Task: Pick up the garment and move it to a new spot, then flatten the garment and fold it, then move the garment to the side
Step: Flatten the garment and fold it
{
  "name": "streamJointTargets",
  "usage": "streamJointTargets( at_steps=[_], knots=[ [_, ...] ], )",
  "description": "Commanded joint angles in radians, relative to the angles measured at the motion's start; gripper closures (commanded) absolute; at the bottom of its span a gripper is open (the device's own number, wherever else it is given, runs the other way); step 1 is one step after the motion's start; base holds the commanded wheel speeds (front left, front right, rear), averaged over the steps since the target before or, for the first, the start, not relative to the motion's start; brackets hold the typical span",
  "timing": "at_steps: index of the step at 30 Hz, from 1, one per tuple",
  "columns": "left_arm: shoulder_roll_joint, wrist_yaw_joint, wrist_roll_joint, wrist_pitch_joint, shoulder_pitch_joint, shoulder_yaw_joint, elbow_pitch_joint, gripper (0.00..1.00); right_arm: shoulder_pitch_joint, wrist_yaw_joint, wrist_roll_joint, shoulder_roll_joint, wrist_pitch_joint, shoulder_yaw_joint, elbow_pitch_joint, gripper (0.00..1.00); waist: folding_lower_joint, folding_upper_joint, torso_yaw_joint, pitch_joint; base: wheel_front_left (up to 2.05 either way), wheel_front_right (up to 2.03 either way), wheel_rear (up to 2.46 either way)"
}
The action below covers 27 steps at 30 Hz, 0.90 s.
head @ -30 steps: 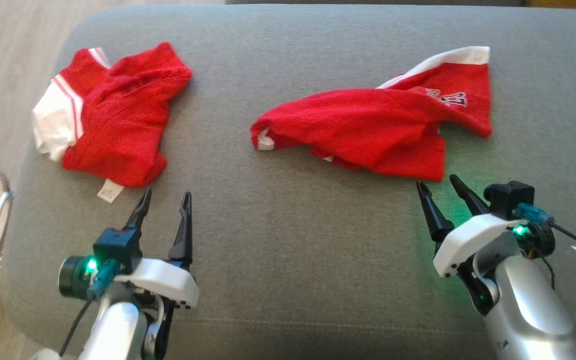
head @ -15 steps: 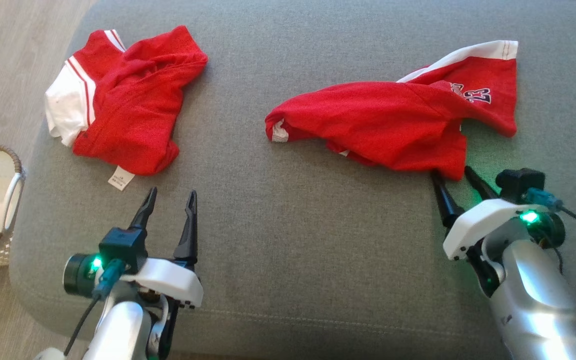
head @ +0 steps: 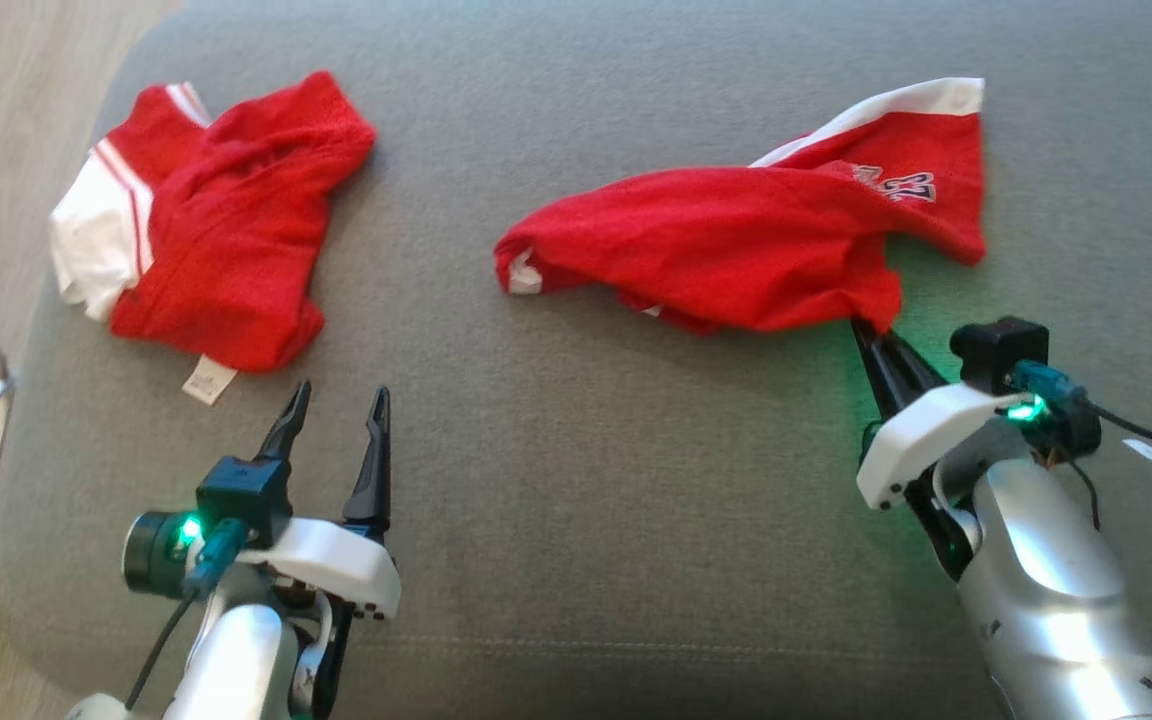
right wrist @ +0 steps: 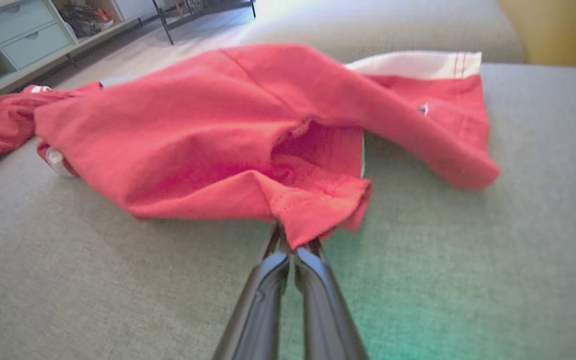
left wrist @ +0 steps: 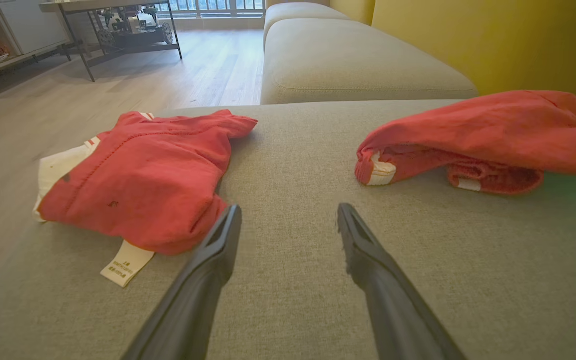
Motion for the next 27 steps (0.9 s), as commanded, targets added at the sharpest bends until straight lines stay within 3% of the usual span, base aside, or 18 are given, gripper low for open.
streamJointTargets(
  at_steps=[1,12,16,21,24,27],
  knots=[
    [0.009,-0.002,0.017,-0.012,-0.033,0.046,-0.027,0.0,-0.008,0.0,-0.008,0.003,-0.018,0.029,-0.07,1.0,0.0,0.0,-0.029,-0.024,0.0,0.0,0.0],
    [0.0,0.002,0.026,-0.012,0.017,0.06,-0.037,0.0,0.151,0.0,-0.006,-0.024,0.003,0.089,-0.455,1.0,0.0,0.0,-0.133,-0.106,0.0,0.0,0.0],
    [-0.007,-0.001,0.032,-0.012,0.031,0.057,-0.042,0.0,0.24,0.0,0.0,-0.047,0.12,0.076,-0.692,1.0,0.0,0.0,-0.157,-0.122,0.0,0.0,0.0],
    [-0.015,-0.006,0.036,-0.012,0.027,0.047,-0.045,0.0,0.288,0.0,0.041,-0.054,0.265,0.065,-0.912,1.0,0.0,0.0,-0.14,-0.114,0.0,0.0,0.0],
    [-0.022,-0.011,0.038,-0.012,0.02,0.039,-0.043,0.0,0.269,0.0,0.073,-0.061,0.356,0.031,-0.969,1.0,0.0,0.0,-0.109,-0.096,0.0,0.0,0.0],
    [-0.028,-0.017,0.044,-0.012,0.0,0.027,-0.039,0.0,0.213,0.0,0.086,-0.076,0.445,-0.017,-0.943,1.0,0.0,0.0,-0.062,-0.066,0.0,0.0,0.0]
  ],
)
